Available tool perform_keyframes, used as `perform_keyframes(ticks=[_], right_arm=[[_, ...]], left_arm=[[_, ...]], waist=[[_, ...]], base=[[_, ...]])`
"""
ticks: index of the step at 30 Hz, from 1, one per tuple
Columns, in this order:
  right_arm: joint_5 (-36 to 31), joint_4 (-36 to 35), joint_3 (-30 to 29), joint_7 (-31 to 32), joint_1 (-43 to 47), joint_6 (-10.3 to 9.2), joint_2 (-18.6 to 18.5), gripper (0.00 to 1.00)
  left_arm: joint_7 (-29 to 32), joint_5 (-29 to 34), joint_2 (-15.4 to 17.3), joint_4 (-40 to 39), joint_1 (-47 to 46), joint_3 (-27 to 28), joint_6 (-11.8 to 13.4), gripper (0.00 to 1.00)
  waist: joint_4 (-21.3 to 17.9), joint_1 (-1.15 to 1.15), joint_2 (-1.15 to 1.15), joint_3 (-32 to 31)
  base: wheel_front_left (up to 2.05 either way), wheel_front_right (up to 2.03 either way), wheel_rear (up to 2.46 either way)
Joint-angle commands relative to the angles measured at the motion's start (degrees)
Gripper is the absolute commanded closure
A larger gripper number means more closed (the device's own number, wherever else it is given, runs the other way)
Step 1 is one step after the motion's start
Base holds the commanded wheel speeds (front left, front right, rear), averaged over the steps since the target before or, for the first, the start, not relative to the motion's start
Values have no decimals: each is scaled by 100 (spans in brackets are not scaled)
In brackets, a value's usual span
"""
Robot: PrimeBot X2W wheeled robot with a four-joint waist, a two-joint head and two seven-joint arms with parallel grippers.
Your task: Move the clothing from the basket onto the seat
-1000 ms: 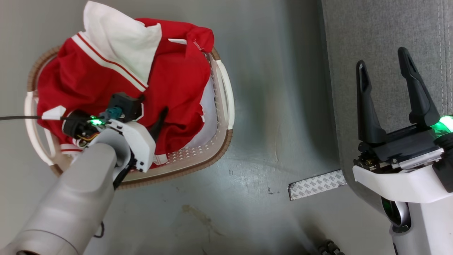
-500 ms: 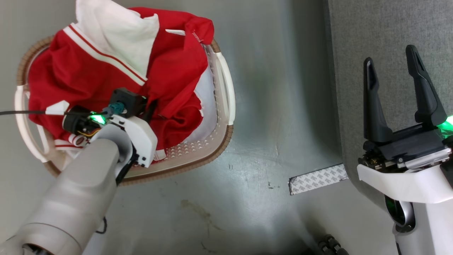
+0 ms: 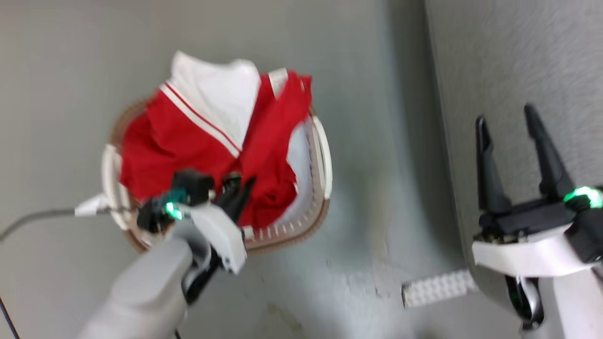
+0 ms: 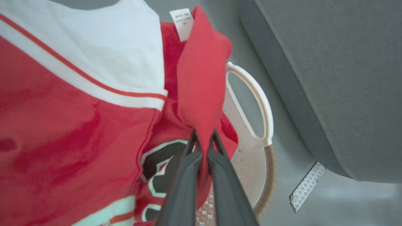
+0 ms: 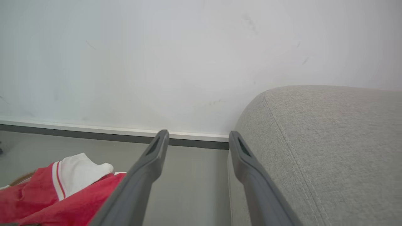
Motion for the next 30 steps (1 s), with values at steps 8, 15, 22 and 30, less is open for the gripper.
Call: perform_keyframes(ticks=[8,15,22,30], right_arm=[[39,465,8,2,792,-12,-12,0],[-55,753,25,2,1396,-12,-12,0],[-104,987,93,2,2050,-12,-11,0],[5,1007,193,2,2421,-12,-11,0]], left_arm=[[-4,-287,146,-978,1180,424,9,100],[-4,-341,235,-1695,1888,862,167,100],[39,-458,437,-2442,2513,1003,484,100],[239,-639,833,-3436,2964,1185,912,100]], waist=[[457,0,0,-2230],[566,0,0,-3275],[574,0,0,-4195],[441,0,0,-4634]], base=[[0,0,0],[0,0,0],[0,0,0],[0,0,0]])
